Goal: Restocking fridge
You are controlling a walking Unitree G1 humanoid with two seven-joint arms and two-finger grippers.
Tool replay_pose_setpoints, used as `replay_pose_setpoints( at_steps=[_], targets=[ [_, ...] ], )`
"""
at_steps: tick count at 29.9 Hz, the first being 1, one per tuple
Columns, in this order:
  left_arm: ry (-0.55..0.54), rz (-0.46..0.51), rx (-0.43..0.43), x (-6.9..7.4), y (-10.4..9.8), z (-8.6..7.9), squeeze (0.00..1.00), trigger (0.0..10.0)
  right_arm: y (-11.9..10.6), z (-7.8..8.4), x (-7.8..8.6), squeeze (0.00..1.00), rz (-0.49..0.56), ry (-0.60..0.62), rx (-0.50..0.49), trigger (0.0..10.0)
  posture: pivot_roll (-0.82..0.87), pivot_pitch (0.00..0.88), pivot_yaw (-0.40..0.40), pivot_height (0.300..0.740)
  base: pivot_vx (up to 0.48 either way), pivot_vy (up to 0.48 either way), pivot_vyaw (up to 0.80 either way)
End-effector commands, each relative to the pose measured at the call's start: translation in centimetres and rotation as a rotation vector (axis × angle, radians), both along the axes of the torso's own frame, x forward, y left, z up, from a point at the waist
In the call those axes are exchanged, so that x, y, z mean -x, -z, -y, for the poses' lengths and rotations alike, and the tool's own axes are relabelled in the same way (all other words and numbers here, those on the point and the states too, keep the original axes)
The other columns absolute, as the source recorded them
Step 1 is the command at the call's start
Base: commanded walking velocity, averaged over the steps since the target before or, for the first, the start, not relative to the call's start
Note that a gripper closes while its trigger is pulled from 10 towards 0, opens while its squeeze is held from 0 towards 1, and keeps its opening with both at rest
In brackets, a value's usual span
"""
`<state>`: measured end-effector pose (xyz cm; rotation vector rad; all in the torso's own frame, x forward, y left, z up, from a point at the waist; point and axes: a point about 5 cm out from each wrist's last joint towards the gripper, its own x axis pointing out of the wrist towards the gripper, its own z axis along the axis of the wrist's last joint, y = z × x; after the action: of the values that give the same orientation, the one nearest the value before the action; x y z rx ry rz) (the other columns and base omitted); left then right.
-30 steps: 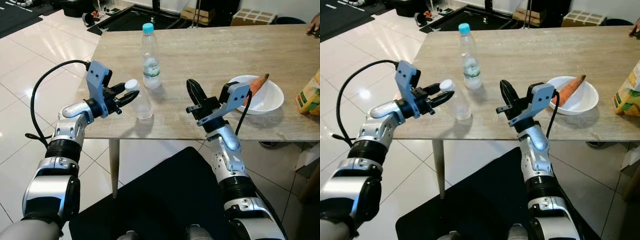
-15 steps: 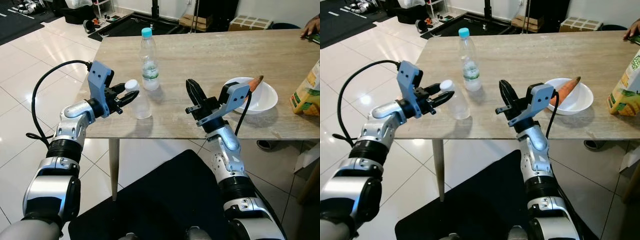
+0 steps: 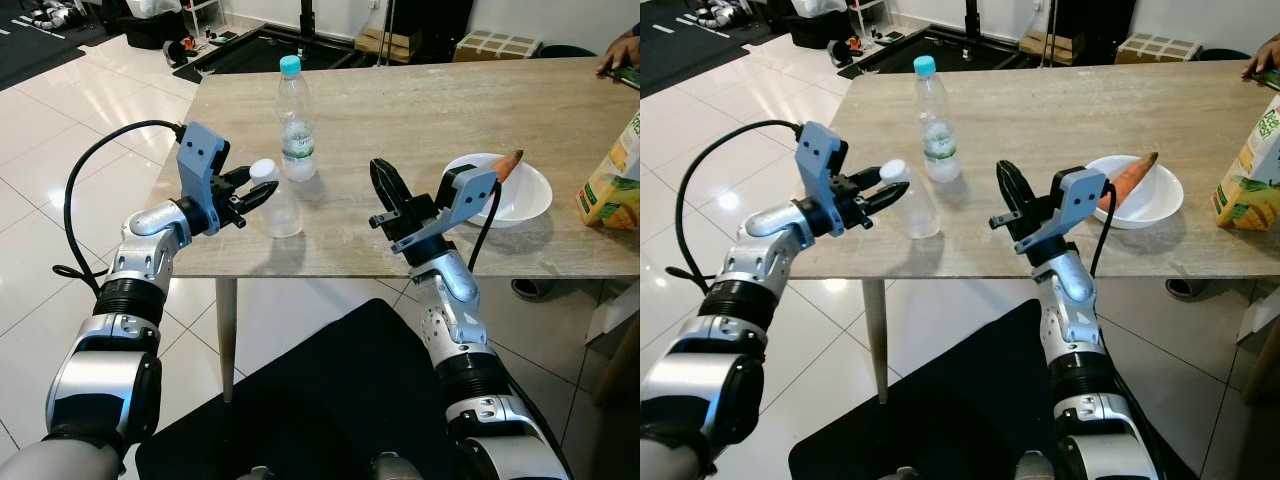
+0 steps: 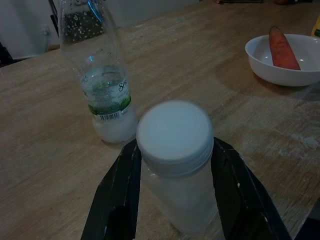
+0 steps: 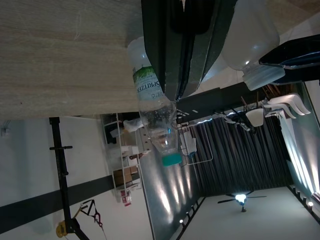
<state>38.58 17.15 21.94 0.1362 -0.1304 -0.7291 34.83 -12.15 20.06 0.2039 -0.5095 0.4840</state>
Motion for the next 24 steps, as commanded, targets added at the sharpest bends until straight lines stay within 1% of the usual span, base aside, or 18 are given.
replay_pose_setpoints(
  at_steps=[1, 8, 9, 10, 11, 12, 13, 16, 17, 19, 20, 21, 24],
  targets=[
    [0.000, -0.006, -0.020, 0.0, 0.4, -0.1, 0.00, 10.0, 0.6, -0.7, 0.1, 0.00, -0.012, -0.024, 0.022, 10.0, -0.14, 0.075, 0.072, 0.725, 0.000, 0.000, 0.00],
    [0.020, -0.057, -0.049, 0.2, 1.8, 0.2, 0.00, 10.0, 0.9, -1.0, 0.1, 0.00, -0.031, -0.041, 0.043, 10.0, -0.14, 0.079, 0.067, 0.725, 0.000, 0.000, 0.00],
    [0.020, -0.075, -0.082, 0.3, 2.7, 0.4, 0.00, 10.0, 1.2, -1.4, 0.2, 0.00, -0.043, -0.067, 0.052, 10.0, -0.14, 0.079, 0.067, 0.725, 0.000, 0.000, 0.00],
    [0.017, -0.080, -0.109, 0.3, 3.1, 0.5, 0.00, 10.0, 1.5, -1.7, 0.3, 0.00, -0.063, -0.086, 0.076, 10.0, -0.14, 0.084, 0.066, 0.725, 0.000, 0.000, 0.00],
    [0.017, -0.080, -0.109, 0.3, 3.1, 0.5, 0.00, 10.0, 1.5, -1.7, 0.3, 0.00, -0.063, -0.086, 0.076, 10.0, -0.14, 0.084, 0.066, 0.725, 0.000, 0.000, 0.00],
    [0.015, -0.082, -0.125, 0.4, 3.4, 0.5, 0.00, 10.0, 1.9, -1.9, 0.3, 0.00, -0.073, -0.095, 0.109, 10.0, -0.14, 0.085, 0.067, 0.725, 0.000, 0.000, 0.00],
    [0.015, -0.082, -0.125, 0.4, 3.4, 0.5, 0.00, 10.0, 1.9, -1.9, 0.3, 0.00, -0.073, -0.095, 0.109, 10.0, -0.14, 0.085, 0.067, 0.725, 0.000, 0.000, 0.00],
    [0.009, -0.086, -0.136, 0.4, 3.7, 0.7, 0.00, 10.0, 3.1, -2.2, 0.7, 0.00, -0.095, -0.107, 0.194, 10.0, -0.15, 0.088, 0.069, 0.725, 0.000, 0.000, 0.00],
    [0.009, -0.086, -0.136, 0.4, 3.7, 0.7, 0.00, 10.0, 3.1, -2.2, 0.7, 0.00, -0.095, -0.107, 0.194, 10.0, -0.15, 0.088, 0.069, 0.725, 0.000, 0.000, 0.00],
    [0.009, -0.089, -0.138, 0.4, 3.9, 0.7, 0.00, 10.0, 3.8, -2.2, 0.9, 0.00, -0.106, -0.106, 0.234, 10.0, -0.15, 0.089, 0.070, 0.725, 0.000, 0.000, 0.00],
    [0.009, -0.089, -0.138, 0.4, 3.9, 0.7, 0.00, 10.0, 3.8, -2.2, 0.9, 0.00, -0.106, -0.106, 0.234, 10.0, -0.15, 0.089, 0.070, 0.725, 0.000, 0.000, 0.00],
    [0.007, -0.090, -0.137, 0.4, 3.9, 0.7, 0.00, 10.0, 4.1, -2.1, 1.1, 0.00, -0.113, -0.107, 0.255, 10.0, -0.15, 0.090, 0.069, 0.725, 0.000, 0.000, 0.00],
    [0.006, -0.093, -0.135, 0.3, 3.9, 0.6, 0.00, 10.0, 4.5, -2.1, 1.2, 0.00, -0.122, -0.108, 0.267, 10.0, -0.15, 0.091, 0.070, 0.725, 0.000, 0.000, 0.00]
  ],
)
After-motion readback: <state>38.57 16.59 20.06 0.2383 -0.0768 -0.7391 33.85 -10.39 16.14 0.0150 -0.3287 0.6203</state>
